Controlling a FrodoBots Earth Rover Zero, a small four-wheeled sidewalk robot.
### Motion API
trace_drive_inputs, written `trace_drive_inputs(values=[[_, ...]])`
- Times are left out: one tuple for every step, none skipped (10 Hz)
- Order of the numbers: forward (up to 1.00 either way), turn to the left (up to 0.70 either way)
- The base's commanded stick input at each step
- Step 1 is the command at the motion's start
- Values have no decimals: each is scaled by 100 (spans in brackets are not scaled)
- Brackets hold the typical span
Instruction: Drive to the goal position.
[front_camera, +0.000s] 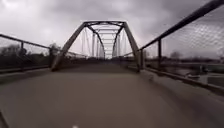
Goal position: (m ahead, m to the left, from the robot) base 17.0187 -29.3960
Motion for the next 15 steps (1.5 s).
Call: trace_drive_inputs(values=[[100,0],[100,0],[100,0],[100,0],[100,0],[100,0],[100,0],[100,0],[100,0],[100,0],[100,0],[100,0],[100,0],[100,0],[100,0]])
